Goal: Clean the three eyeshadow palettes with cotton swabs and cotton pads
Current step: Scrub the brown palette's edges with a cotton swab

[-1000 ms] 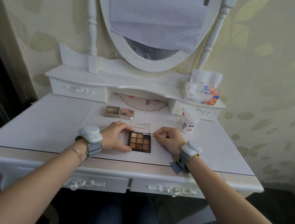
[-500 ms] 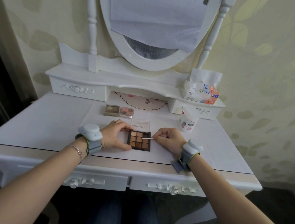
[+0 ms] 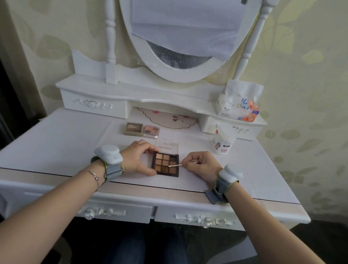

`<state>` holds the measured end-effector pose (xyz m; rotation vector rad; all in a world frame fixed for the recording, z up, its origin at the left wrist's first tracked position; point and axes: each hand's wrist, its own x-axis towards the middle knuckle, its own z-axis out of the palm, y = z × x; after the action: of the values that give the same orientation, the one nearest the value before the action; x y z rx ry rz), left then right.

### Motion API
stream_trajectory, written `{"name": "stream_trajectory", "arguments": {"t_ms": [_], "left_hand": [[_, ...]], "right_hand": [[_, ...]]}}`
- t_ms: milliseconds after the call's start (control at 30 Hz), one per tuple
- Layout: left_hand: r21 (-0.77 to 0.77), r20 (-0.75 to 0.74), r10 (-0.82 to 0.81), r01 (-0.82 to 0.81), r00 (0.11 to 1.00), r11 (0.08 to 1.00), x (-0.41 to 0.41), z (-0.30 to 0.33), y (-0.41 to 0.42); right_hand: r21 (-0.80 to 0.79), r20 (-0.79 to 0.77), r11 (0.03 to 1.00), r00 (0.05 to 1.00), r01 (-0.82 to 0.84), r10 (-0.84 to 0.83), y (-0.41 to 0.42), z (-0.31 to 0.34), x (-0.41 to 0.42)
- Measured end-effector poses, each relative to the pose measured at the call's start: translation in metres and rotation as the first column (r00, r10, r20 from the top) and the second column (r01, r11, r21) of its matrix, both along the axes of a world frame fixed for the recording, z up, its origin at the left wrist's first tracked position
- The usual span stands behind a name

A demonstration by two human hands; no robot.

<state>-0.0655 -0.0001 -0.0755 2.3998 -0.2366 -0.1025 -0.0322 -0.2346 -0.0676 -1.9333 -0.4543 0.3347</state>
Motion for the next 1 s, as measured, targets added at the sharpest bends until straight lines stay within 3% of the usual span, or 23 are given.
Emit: {"name": "stream_trajectory", "arguments": {"t_ms": [167, 400, 633, 1000], "left_hand": [[0.005, -0.004, 0.000, 0.000, 1.000, 1.000, 0.001, 0.000, 0.000], [-0.012, -0.002, -0.003, 0.003, 1.000, 1.000, 0.001, 0.001, -0.001], [-0.015, -0.006, -0.003, 0.003, 1.000, 1.000, 0.001, -0.001, 0.001], [-0.006, 0.011, -0.007, 0.007, 1.000, 1.000, 0.001, -0.002, 0.000]], "right_hand": [[-0.072, -0.013, 0.995, 0.997, -0.073, 0.072, -0.003, 0.003, 0.000], [-0.015, -0.033, 0.998, 0.998, -0.055, 0.055, -0.003, 0.002, 0.000], [0.165, -0.042, 0.976, 0.990, 0.143, -0.137, 0.015, -0.006, 0.007], [0.014, 0.118, 0.993, 0.986, 0.120, -0.121, 0.024, -0.009, 0.014]]}}
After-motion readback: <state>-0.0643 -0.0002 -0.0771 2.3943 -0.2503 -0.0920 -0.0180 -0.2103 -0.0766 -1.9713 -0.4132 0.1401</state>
